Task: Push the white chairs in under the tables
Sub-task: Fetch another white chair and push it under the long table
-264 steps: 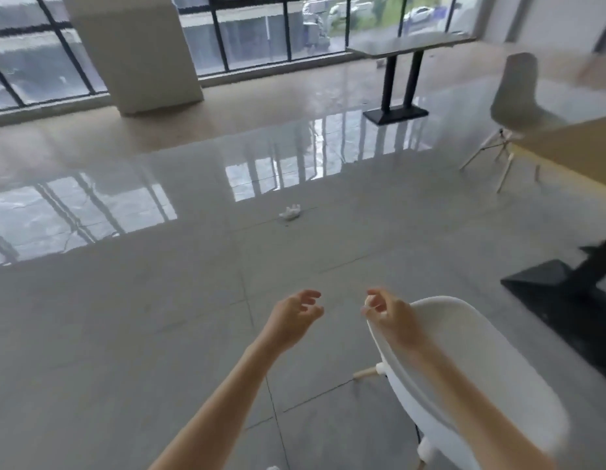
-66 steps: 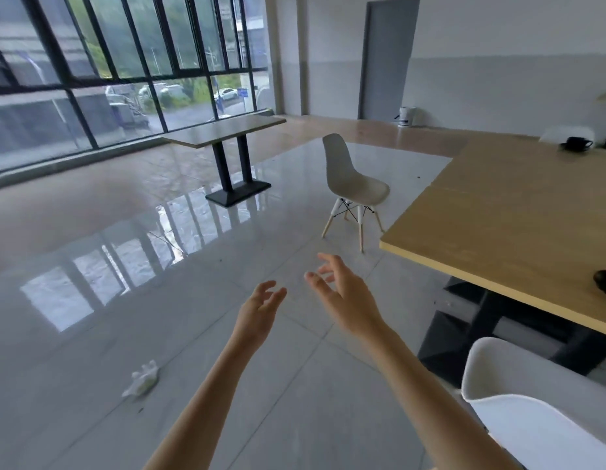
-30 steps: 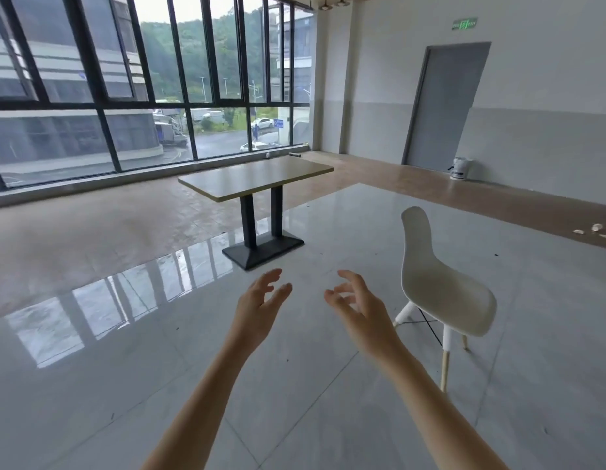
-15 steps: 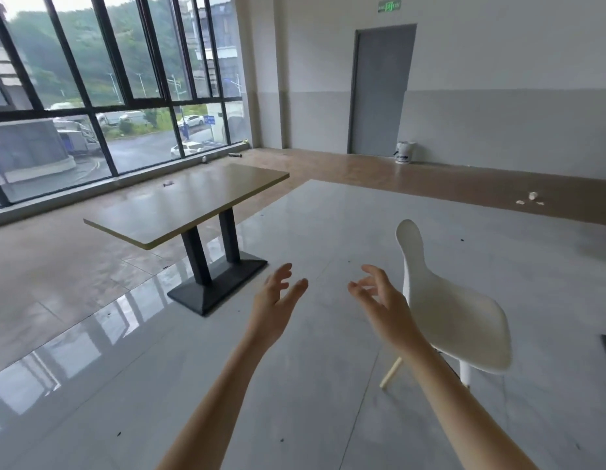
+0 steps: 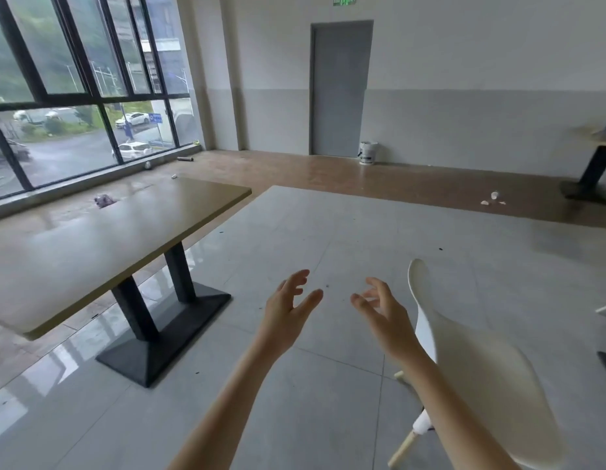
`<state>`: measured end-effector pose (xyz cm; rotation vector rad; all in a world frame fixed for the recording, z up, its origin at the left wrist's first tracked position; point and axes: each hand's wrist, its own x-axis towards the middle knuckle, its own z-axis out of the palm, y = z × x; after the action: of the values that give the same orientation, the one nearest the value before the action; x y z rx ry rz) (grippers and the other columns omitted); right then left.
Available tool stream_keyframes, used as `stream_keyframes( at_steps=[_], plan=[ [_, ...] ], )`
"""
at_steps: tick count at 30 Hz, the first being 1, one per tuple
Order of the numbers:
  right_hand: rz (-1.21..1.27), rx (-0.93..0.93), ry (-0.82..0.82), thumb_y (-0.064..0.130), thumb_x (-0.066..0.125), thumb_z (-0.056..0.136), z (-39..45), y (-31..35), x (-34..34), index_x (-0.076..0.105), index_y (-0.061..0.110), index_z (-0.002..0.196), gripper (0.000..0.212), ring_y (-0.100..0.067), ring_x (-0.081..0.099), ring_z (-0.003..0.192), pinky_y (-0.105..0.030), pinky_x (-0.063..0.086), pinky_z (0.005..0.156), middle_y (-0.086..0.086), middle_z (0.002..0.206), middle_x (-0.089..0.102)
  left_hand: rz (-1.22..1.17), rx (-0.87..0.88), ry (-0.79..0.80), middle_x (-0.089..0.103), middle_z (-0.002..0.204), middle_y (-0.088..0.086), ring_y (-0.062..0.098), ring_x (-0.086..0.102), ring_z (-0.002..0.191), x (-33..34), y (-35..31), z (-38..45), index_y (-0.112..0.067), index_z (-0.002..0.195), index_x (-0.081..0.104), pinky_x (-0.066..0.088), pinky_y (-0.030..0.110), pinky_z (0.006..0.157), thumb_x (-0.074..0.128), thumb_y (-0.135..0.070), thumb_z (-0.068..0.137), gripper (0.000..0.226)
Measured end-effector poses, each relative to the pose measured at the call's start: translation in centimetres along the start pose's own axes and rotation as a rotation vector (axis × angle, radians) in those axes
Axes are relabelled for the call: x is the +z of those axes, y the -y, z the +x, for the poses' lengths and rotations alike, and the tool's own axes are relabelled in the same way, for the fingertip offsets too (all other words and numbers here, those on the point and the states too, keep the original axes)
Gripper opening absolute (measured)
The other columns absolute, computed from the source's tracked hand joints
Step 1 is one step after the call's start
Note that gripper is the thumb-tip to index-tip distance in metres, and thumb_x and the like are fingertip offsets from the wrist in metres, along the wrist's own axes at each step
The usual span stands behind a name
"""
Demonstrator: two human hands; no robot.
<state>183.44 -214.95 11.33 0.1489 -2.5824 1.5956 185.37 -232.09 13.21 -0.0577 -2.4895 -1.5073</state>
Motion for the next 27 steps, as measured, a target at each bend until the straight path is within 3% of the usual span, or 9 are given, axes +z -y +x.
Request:
stream_keyframes(
  at_steps=[4, 8, 16, 21, 27],
  plan=[
    [-0.014, 0.008, -0.015, 0.053, 0.050, 0.075, 7.0, 0.0, 2.3, 0.038, 0.023, 0.133, 0.066, -0.016, 0.053, 0.107, -0.027, 0.039, 0.084, 0.001, 0.119, 0.052, -0.035, -0.122, 0.051, 0.054, 0.135, 0.006, 0.015, 0.054, 0.108, -0.3, 4.1, 8.2, -0.020, 0.134, 0.044, 0.040, 0.026, 0.088, 0.056, -0.031, 0.090, 0.047],
    [-0.045, 0.044, -0.065, 0.037, 0.057, 0.088, 13.7, -1.8, 4.4, 0.036, 0.023, 0.134, 0.053, -0.015, 0.052, 0.109, -0.026, 0.038, 0.086, 0.001, 0.121, 0.052, -0.024, -0.183, 0.163, 0.053, 0.136, 0.009, 0.021, 0.055, 0.114, 0.9, 8.1, 16.4, -0.018, 0.136, 0.041, 0.039, 0.025, 0.089, 0.056, -0.031, 0.091, 0.050],
    [-0.064, 0.196, -0.338, 0.035, 0.058, 0.088, 27.5, -5.2, 7.0, 0.036, 0.020, 0.134, 0.054, -0.015, 0.050, 0.107, -0.028, 0.039, 0.088, -0.005, 0.129, 0.053, 0.025, -0.036, 0.434, 0.054, 0.136, 0.011, 0.023, 0.056, 0.117, 3.9, 12.0, 35.1, -0.015, 0.136, 0.041, 0.038, 0.024, 0.086, 0.055, -0.030, 0.091, 0.049],
    [-0.073, 0.292, -0.537, 0.032, 0.057, 0.089, 32.6, -5.2, 6.4, 0.037, 0.021, 0.134, 0.050, -0.013, 0.050, 0.105, -0.025, 0.036, 0.085, -0.006, 0.129, 0.054, -0.011, 0.093, 0.583, 0.058, 0.129, 0.012, 0.015, 0.057, 0.099, 6.7, 10.7, 43.9, -0.013, 0.131, 0.048, 0.044, 0.018, 0.068, 0.057, -0.024, 0.090, 0.043],
    [-0.098, 0.446, -0.733, 0.032, 0.059, 0.088, 34.1, -7.2, 4.3, 0.040, 0.020, 0.130, 0.048, -0.021, 0.055, 0.104, -0.037, 0.045, 0.091, -0.006, 0.120, 0.057, -0.093, 0.193, 0.823, 0.060, 0.125, 0.012, 0.016, 0.057, 0.097, 13.4, 8.8, 47.9, -0.012, 0.128, 0.050, 0.044, 0.027, 0.081, 0.059, -0.020, 0.089, 0.040]
  ],
)
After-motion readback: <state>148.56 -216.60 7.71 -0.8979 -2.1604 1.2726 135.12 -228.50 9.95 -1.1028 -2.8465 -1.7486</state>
